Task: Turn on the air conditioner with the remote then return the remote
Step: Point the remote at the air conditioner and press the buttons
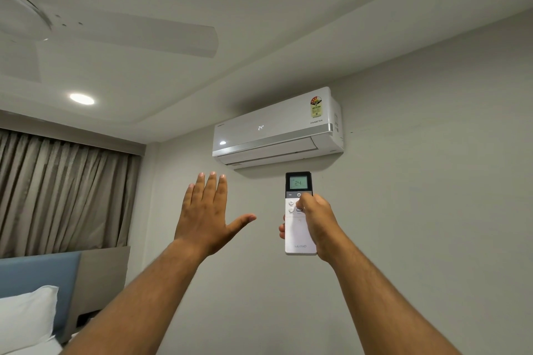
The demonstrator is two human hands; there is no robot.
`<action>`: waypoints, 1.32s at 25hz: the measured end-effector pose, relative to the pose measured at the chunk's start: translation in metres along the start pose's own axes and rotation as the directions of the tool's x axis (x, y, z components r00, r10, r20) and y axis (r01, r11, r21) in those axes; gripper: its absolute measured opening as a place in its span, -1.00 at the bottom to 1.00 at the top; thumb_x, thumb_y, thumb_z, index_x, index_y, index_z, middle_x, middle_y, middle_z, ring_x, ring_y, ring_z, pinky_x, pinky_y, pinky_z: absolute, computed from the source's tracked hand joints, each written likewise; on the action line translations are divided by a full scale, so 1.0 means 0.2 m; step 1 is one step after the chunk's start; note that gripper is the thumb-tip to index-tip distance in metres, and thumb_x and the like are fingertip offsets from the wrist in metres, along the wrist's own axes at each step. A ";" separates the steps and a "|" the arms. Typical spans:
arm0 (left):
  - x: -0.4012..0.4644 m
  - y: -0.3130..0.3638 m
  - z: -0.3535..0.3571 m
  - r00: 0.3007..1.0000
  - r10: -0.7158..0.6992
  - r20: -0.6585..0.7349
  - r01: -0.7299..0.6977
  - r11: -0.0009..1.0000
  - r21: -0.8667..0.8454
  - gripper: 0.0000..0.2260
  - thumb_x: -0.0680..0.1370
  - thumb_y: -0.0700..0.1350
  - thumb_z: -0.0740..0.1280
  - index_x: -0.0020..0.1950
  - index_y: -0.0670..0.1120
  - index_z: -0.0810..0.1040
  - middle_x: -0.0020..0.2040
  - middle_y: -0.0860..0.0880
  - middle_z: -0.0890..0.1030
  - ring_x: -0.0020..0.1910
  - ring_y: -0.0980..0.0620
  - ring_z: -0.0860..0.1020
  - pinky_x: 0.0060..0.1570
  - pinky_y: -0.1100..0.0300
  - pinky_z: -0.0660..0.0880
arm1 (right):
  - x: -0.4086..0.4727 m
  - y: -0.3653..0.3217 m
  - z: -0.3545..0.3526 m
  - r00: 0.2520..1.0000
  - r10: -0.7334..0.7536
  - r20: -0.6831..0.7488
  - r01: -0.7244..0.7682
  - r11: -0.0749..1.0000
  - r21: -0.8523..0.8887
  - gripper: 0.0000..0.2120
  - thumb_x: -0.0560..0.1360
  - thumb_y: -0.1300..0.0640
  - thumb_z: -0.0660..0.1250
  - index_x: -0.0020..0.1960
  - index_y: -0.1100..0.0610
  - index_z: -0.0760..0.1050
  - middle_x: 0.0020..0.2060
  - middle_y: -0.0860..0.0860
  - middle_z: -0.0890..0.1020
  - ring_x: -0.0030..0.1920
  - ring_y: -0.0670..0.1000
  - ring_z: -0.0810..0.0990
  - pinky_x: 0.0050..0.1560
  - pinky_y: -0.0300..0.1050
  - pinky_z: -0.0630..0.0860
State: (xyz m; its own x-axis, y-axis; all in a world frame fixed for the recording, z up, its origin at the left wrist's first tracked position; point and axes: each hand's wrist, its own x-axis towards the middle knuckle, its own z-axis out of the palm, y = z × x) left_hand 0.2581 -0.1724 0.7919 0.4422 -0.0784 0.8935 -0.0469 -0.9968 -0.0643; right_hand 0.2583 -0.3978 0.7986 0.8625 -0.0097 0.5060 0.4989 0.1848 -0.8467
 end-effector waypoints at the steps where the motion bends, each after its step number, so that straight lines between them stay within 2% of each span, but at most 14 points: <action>1: 0.00 0.00 0.00 1.000 -0.001 0.001 0.001 1.000 0.001 0.05 0.28 0.57 -0.33 0.55 -0.12 -0.20 0.59 -0.15 -0.12 0.55 -0.14 -0.22 0.48 -0.04 -0.24 | 0.00 0.00 0.00 1.000 -0.007 0.002 0.007 1.000 -0.003 -0.84 0.45 0.20 0.17 0.00 0.18 0.42 -0.23 0.25 0.59 -0.43 0.20 0.65 -0.39 0.04 0.63; 8: -0.01 0.00 0.01 1.000 -0.016 -0.002 0.016 1.000 0.010 0.04 0.28 0.57 -0.33 0.55 -0.12 -0.20 0.59 -0.15 -0.13 0.55 -0.14 -0.22 0.48 -0.04 -0.24 | 0.00 0.02 0.01 1.000 0.002 0.003 -0.001 0.998 -0.062 -0.79 0.48 0.16 0.18 0.10 0.18 0.41 -0.15 0.27 0.60 -0.39 0.19 0.67 -0.35 0.05 0.65; 16: -0.01 -0.02 0.02 0.999 -0.035 0.000 0.035 0.999 0.022 0.05 0.27 0.57 -0.35 0.55 -0.11 -0.21 0.59 -0.15 -0.13 0.55 -0.14 -0.23 0.49 -0.06 -0.22 | 0.00 0.02 0.03 1.000 0.001 0.004 -0.001 0.996 -0.085 -0.84 0.50 0.14 0.19 0.06 0.15 0.40 -0.14 0.27 0.62 -0.38 0.18 0.67 -0.31 0.06 0.66; 23: -0.01 -0.04 0.02 0.999 -0.038 -0.007 0.038 0.999 0.027 0.04 0.28 0.57 -0.33 0.55 -0.11 -0.21 0.59 -0.15 -0.13 0.55 -0.14 -0.23 0.48 -0.05 -0.24 | 0.00 0.02 0.04 1.000 -0.016 0.009 0.017 0.995 -0.096 -0.89 0.51 0.14 0.20 0.03 0.10 0.42 -0.17 0.24 0.63 -0.44 0.11 0.68 -0.40 -0.03 0.63; 33: -0.01 -0.07 0.01 0.999 -0.038 -0.019 0.039 0.999 0.033 0.04 0.28 0.58 -0.33 0.55 -0.11 -0.19 0.59 -0.15 -0.11 0.55 -0.14 -0.21 0.46 -0.04 -0.25 | -0.01 0.00 0.07 1.000 -0.024 0.018 0.025 0.995 -0.093 -0.88 0.49 0.16 0.18 0.01 0.12 0.41 -0.16 0.25 0.61 -0.36 0.21 0.66 -0.32 0.05 0.65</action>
State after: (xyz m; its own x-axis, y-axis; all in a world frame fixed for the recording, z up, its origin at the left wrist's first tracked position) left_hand 0.2599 -0.1581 0.7909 0.4268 -0.0399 0.9035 0.0003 -0.9990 -0.0443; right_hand 0.2547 -0.3838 0.8005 0.8488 0.0037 0.5288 0.5262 0.0922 -0.8453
